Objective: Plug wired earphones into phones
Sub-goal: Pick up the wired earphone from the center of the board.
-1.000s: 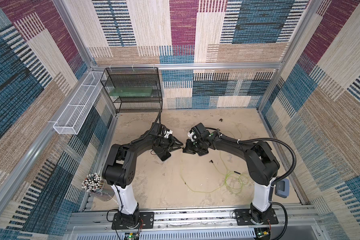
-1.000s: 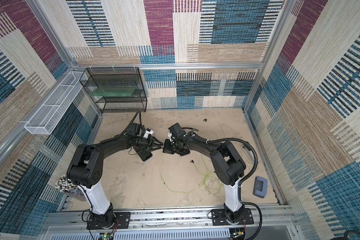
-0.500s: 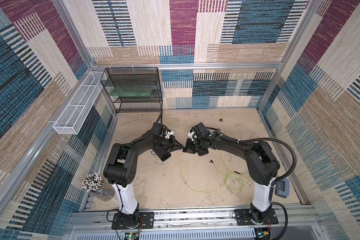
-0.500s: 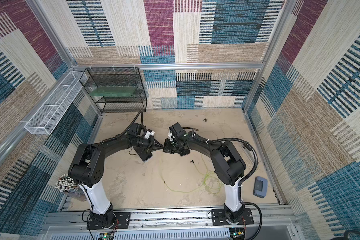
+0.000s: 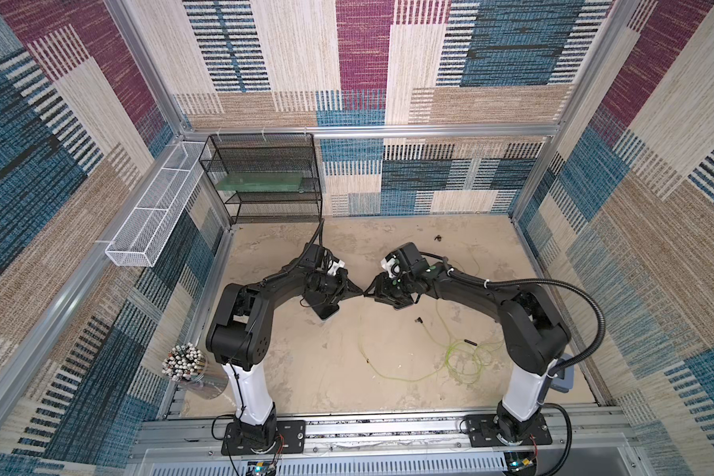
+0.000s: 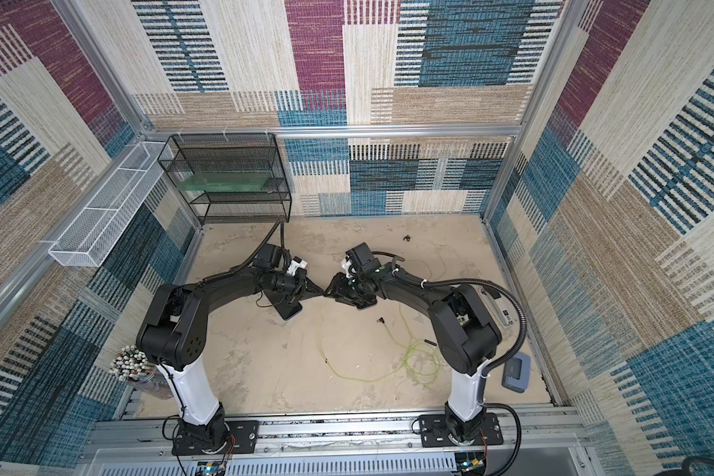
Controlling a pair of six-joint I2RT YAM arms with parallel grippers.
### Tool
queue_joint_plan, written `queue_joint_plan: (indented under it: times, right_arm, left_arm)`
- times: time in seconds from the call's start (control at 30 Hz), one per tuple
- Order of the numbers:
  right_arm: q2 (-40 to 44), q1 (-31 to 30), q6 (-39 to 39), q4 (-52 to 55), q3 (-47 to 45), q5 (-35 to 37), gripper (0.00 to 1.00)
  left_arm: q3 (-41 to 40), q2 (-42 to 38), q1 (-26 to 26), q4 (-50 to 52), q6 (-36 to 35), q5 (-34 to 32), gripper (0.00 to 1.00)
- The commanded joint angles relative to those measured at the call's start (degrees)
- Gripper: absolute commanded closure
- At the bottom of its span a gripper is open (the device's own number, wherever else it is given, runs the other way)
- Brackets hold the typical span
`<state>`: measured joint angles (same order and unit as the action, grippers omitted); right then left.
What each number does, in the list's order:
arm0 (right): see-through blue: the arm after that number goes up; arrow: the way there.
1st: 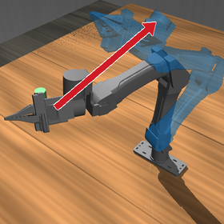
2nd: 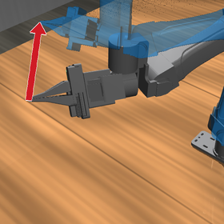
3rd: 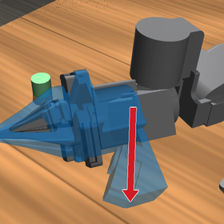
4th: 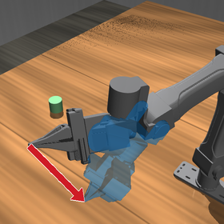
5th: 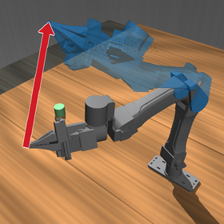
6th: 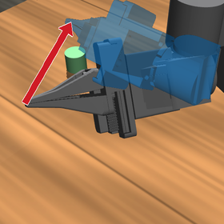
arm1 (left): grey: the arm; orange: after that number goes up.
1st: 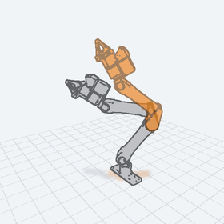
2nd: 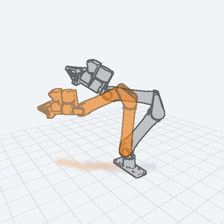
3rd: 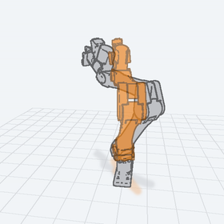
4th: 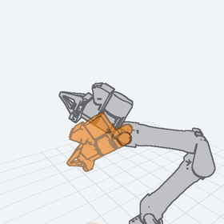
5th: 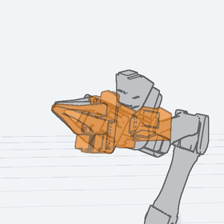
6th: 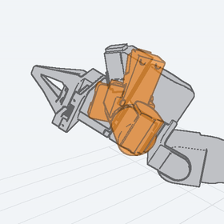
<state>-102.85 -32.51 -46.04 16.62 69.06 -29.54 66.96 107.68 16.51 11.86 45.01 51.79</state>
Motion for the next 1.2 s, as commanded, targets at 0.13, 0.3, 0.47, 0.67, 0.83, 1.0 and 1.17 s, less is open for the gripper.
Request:
queue_joint_plan:
  times: [0.13,0.3,0.47,0.67,0.83,1.0,1.17]
  right_arm:
    - [6.1,3.6,-16.6,-32.4,-14.4,-9.8,0.61]
    - [6.1,5.1,-23.0,-45.5,-18.4,-12.9,0.66]
    - [5.6,5.7,-23.1,-46.7,-18.4,-13.9,0.71]
    - [6.0,6.3,-22.7,-46.6,-18.5,-14.1,0.75]
    - [7.0,7.1,-20.0,-42.7,-18.7,-13.8,0.76]
    - [7.0,7.5,-19.1,-42.0,-18.3,-13.9,0.76]
    - [6.3,7.8,-17.4,-39.4,-17.1,-14.0,0.73]
  left_arm:
    - [-2.1,0.6,0.1,-22.5,16.0,9.6,1.00]
    - [-3.3,0.5,0.2,-31.9,21.4,13.5,1.00]
    - [-3.9,0.7,0.5,-36.4,23.9,15.8,1.00]
    - [-3.8,1.7,1.5,-39.3,25.6,17.8,1.00]
    - [-4.5,2.8,1.6,-45.2,30.0,19.0,1.00]
    - [-4.1,3.6,2.2,-46.3,30.8,20.2,1.00]
    - [-3.8,3.8,2.5,-46.3,31.0,20.9,1.00]
